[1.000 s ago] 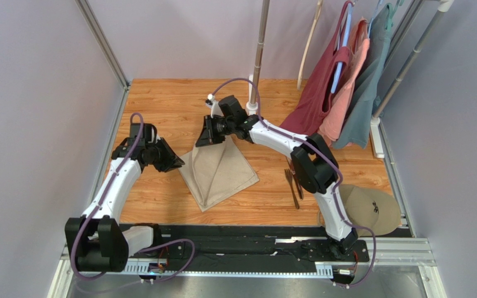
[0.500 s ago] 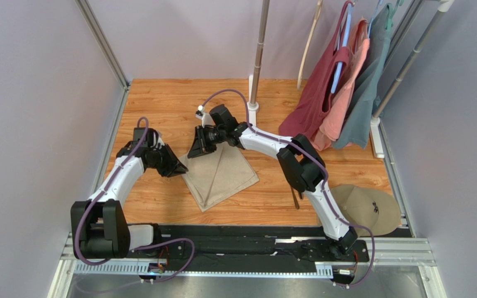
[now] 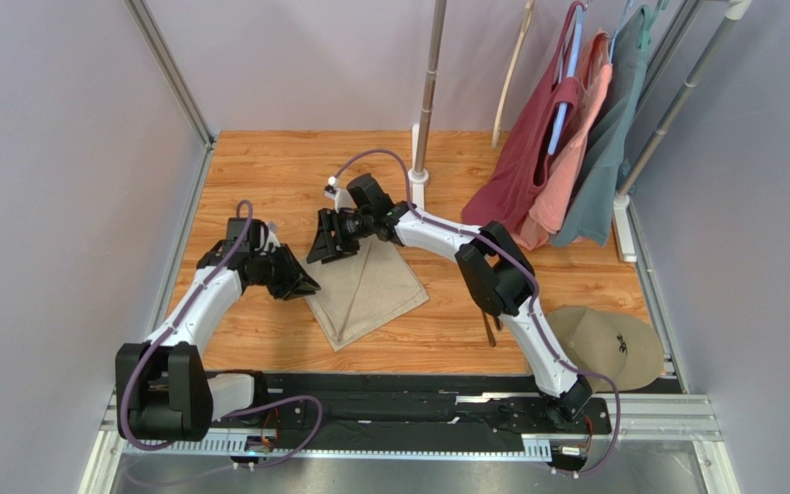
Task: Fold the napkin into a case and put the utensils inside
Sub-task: Fold the top corner of the square-folded napkin at the center of the board, then smooth out the upper triangle-folded napkin at the center of the board.
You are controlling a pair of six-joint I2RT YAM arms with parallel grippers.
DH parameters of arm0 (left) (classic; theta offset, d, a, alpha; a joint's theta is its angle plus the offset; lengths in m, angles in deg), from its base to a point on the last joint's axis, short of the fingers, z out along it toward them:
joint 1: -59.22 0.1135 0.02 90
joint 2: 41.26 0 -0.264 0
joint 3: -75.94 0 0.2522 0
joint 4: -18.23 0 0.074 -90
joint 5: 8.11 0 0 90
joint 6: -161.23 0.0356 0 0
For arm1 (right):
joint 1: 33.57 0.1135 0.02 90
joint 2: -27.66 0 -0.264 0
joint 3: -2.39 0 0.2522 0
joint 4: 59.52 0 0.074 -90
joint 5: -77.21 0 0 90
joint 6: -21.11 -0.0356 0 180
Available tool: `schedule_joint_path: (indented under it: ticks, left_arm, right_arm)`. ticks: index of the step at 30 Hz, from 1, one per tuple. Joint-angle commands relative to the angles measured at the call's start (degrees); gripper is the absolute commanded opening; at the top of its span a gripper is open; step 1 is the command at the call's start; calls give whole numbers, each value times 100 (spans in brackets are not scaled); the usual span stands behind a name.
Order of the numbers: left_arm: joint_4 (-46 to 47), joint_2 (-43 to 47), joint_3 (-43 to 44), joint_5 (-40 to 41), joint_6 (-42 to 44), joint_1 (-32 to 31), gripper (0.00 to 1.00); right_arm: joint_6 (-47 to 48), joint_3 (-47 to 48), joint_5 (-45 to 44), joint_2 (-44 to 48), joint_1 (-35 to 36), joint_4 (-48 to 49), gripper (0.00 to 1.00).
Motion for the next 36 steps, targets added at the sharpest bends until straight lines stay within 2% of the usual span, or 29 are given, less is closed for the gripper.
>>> schedule_joint_path:
  ticks: [1,6,13,17,24,36]
  left_arm:
    - [301,-68,184,-163,-170,-633,24]
    - [785,-533,157,21,-356,-1126,18]
    - [864,-1211,307,399,-329,-1417,10]
    - [838,-1185,78,567,-408,-1487,8]
    - [1040,-623,-844,628,-874,-1830,7]
    - [715,845,-1926,567,-1340,-2058,7]
  right_arm:
    - [278,-383,-154,796,-278,-214,57]
    - [725,-1053,-217,1333,-814,-346,55]
    - [1218,-931,-103,1027,-1149,-575,32]
    - [1201,-711,-103,710,-1228,-523,26]
    - [999,-88,38,-11,-1272,-347,25]
    - [419,150,223,-451,-1395,57,25]
